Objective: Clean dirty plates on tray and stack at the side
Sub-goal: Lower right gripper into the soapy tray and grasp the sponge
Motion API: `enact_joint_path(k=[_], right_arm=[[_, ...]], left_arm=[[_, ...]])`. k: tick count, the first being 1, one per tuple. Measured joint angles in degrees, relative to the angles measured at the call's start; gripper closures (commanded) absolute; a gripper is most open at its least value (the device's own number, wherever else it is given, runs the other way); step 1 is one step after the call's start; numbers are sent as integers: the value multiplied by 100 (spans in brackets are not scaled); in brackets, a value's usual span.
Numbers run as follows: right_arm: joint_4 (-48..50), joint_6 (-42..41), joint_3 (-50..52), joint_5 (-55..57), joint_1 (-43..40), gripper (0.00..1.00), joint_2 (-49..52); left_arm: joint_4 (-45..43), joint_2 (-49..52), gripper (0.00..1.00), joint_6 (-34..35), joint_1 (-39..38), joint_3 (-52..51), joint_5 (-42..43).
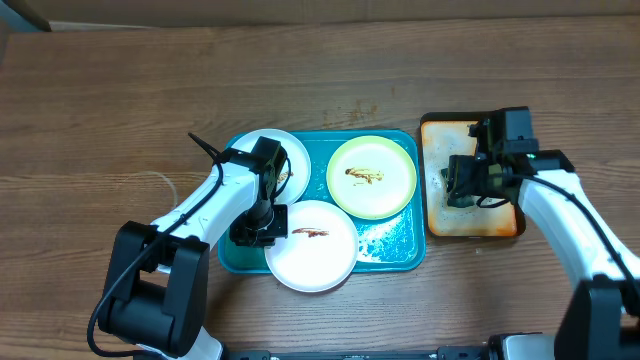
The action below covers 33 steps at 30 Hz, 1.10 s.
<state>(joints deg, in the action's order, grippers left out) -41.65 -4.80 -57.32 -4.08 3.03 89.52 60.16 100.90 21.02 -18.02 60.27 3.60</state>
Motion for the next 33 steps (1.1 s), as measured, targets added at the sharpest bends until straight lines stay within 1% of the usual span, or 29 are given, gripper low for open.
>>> enact_joint_path(k=[2,4,8,11,12,13,15,17,18,19,21,25,29,33], right_arm=[[57,11,0,70,0,34,229],[74,15,0,133,0,41,391],[76,20,0,192,2,52,691],[79,28,0,201,2,66,887],[81,37,0,205,0,74,938],[85,4,0,197,0,79,984],[103,-11,-4,197,2,84,1003],[98,-55,-11,201,2,94,1003],[94,-98,-11,199,0,96,1003],[92,-144,-11,199,2,96,1003],[57,-197,-13,203,0,96,1003],[-170,-367,-83,210,0,96,1003],[-601,-466,-345,221,2,96,957],[-946,-503,-758,212,0,96,605]], left_arm=[[0,0,93,0,0,0,-2],[0,0,92,2,0,0,-4],[-24,0,91,2,0,0,-52],[-39,0,91,2,0,0,-90],[-42,0,91,2,0,0,-92],[-42,0,91,2,0,0,-92],[-42,0,90,2,0,0,-94],[-42,0,90,2,0,0,-96],[-44,0,91,2,0,0,-103],[-44,0,91,2,0,0,-107],[-44,0,96,2,0,0,-114],[-35,0,96,-13,0,7,-85],[-61,0,96,-13,0,15,-87],[-136,0,96,-13,0,17,-63]])
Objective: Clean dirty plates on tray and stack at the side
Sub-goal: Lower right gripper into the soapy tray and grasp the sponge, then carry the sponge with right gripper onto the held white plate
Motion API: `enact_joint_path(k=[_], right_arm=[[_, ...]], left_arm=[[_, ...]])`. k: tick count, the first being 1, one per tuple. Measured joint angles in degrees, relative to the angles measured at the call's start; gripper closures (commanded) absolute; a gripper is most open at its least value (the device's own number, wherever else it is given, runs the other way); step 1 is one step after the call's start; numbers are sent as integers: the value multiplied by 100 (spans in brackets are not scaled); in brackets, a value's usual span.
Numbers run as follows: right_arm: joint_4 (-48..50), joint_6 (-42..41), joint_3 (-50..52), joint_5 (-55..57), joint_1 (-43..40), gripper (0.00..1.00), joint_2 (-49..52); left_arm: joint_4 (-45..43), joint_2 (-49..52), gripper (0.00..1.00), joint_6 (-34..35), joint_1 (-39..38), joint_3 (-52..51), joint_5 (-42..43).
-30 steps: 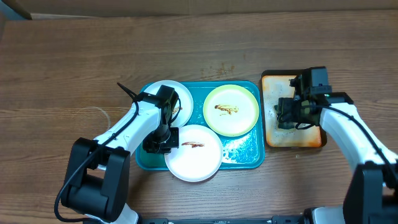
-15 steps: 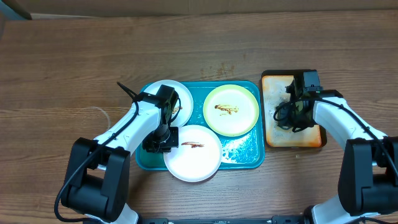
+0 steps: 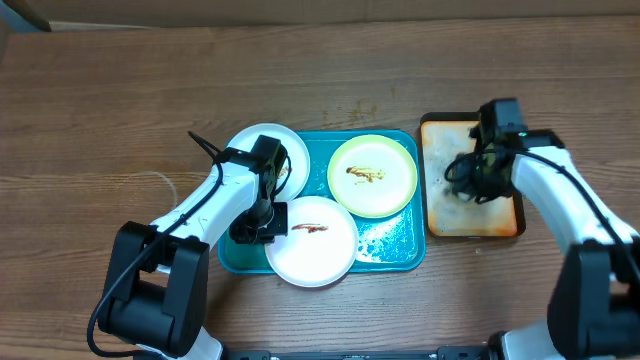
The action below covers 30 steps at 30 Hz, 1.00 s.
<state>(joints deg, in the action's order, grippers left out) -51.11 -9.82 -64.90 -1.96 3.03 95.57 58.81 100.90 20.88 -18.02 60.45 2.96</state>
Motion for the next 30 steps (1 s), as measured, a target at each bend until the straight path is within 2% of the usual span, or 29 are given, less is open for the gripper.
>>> enact_joint_path(k=[5,16,22,30], right_arm=[[-343,22,-247,-396,0,96,-549],[-540,264,-251,-1676,328,96,-588],[-313,365,-251,-2162,1344,96,-588],[551,-365,-249,-2041,2894,96,-555]], left_arm=[[-20,0,96,0,0,0,44],[-17,0,96,0,0,4,46],[-20,0,96,0,0,4,63],[-22,0,96,0,0,4,68]])
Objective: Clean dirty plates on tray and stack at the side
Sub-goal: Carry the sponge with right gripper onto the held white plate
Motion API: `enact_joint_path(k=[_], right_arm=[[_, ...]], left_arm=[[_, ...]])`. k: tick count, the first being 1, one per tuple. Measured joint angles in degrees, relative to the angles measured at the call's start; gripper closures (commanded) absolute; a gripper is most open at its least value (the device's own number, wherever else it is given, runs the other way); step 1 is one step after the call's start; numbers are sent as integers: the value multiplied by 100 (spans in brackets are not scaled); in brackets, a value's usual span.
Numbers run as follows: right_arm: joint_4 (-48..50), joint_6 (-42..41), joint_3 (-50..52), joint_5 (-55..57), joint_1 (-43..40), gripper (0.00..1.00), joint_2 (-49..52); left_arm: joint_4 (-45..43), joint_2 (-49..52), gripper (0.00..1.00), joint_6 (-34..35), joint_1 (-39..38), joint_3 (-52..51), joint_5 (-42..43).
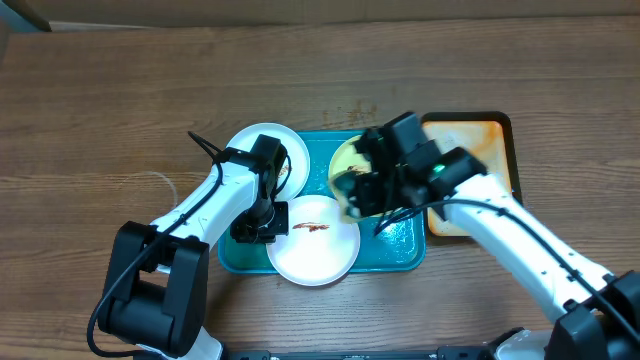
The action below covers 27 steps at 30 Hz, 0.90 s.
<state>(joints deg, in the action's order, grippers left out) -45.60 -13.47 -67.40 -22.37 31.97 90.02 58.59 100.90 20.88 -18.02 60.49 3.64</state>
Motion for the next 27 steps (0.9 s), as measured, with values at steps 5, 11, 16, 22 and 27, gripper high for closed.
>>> enact_joint_path(k=[5,11,16,22,27], right_arm=[[299,-503,0,352,691,96,243],[769,-791,2,522,1093,96,804],[1270,-885,2,597,1440,96,1276],[1766,-918,4,625,1694,96,1611],[2031,-1095,15,800,1716,96,1700]], left_arm=[[0,0,96,2,0,0,0],[0,0,96,0,0,0,0],[0,0,96,2,0,0,0],[0,0,96,2,0,0,0],[-4,0,96,2,4,0,0]])
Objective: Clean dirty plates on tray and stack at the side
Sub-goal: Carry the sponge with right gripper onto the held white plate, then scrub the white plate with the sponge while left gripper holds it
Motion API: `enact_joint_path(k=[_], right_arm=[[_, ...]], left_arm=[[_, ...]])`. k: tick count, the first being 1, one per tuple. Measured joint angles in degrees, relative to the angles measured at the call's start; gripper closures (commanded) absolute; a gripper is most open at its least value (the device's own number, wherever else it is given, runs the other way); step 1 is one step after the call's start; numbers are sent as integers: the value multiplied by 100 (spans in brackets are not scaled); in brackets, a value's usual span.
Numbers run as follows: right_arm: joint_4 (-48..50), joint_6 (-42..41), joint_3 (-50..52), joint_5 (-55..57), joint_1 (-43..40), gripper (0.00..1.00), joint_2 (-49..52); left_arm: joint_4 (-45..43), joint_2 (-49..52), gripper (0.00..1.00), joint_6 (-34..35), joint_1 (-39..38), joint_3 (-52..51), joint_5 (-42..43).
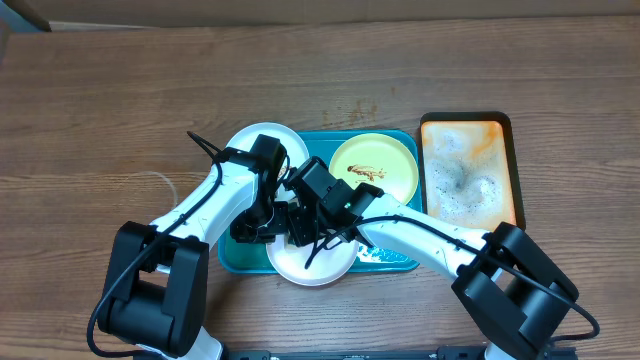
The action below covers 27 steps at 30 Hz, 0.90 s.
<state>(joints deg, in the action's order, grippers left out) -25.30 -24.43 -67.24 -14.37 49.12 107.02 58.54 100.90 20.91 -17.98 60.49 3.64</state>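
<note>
A teal tray (390,245) holds three plates. The front white plate (325,265) is half covered by both grippers. My left gripper (255,230) grips its left rim. My right gripper (298,224) is down on the plate's top; its fingers and whatever they hold are hidden under the wrist. A yellow-green plate (385,160) with a brown smear sits at the tray's back right. A second white plate (255,145) rests at the back left, partly under my left arm.
A dark-rimmed tray of orange soapy water (470,170) stands right of the teal tray, with no sponge showing in it. A small brown stain (365,107) marks the wooden table behind the tray.
My right gripper has moved left from the yellow-green plate's front edge onto the front white plate, covering its brown smear. The left gripper has not moved.
My right gripper was down in the soapy tray, and still there a second later, while the left gripper held the front white plate's rim. Then the right arm was over the teal tray with something yellowish at its tip. Now it sits on the front plate.
</note>
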Motion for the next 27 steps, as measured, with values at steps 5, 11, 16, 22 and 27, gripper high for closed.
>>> enact_joint_path(k=[5,11,16,22,27], right_arm=[[98,-509,0,229,0,96,4],[122,-1152,0,295,0,96,4],[70,-1550,0,282,4,96,4],[39,-1749,0,275,72,96,4],[7,-1956,0,262,81,96,57]], left_arm=[[0,0,96,0,0,0,2],[-2,0,96,0,0,0,4],[0,0,96,0,0,0,4],[0,0,96,-2,0,0,4],[0,0,96,-2,0,0,-2]])
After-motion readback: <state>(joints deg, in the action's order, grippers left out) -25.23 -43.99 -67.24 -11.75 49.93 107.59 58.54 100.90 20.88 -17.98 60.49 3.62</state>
